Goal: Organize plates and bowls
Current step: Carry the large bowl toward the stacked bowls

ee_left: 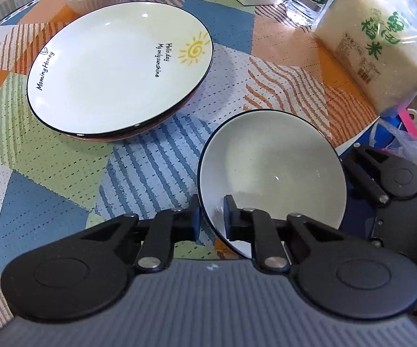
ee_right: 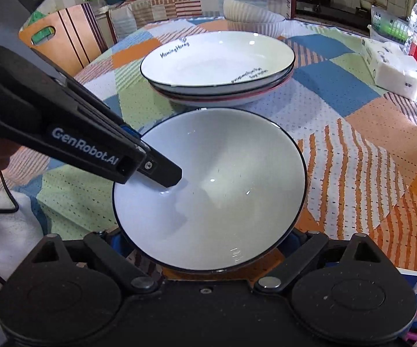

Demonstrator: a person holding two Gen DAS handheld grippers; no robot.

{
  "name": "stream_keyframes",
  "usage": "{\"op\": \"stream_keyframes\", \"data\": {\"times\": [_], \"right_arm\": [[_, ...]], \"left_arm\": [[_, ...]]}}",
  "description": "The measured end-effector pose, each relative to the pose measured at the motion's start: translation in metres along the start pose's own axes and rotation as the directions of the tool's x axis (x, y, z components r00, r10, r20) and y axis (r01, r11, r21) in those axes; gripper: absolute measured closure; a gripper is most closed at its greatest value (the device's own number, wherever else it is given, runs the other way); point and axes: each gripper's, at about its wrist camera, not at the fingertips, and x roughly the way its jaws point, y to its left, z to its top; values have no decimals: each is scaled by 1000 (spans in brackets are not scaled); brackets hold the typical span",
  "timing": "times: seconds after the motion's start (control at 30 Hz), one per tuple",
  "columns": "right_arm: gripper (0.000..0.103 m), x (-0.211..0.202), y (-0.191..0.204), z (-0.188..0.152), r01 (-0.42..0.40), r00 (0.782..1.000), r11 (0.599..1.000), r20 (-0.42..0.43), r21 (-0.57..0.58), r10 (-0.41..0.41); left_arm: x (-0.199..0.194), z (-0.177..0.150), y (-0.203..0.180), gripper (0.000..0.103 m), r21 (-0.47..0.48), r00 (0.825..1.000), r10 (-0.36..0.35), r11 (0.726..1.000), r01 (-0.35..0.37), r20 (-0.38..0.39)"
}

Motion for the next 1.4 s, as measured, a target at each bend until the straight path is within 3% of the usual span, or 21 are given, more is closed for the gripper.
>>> {"op": "stream_keyframes", "data": {"times": [0.27, 0.6, 1.1, 1.4], "right_arm": [[7, -28, -3, 12, 27, 999, 1000, 36, 13, -27], [7, -72, -14, 45, 78, 995, 997, 65, 16, -78], [7, -100, -35, 97, 145, 977, 989, 153, 21, -146], [7, -97, -44, 142, 158, 973, 986, 181, -58, -146]], "left_arm": [[-29, 18, -16, 88, 48, 1000, -16, 999, 15, 23], [-66, 54, -42, 89, 119, 998, 9, 993, -16, 59], [-99, 112, -40, 87, 86, 990, -22, 996, 10, 136], [-113, 150, -11, 86, 32, 980, -19, 999, 13, 198]]}}
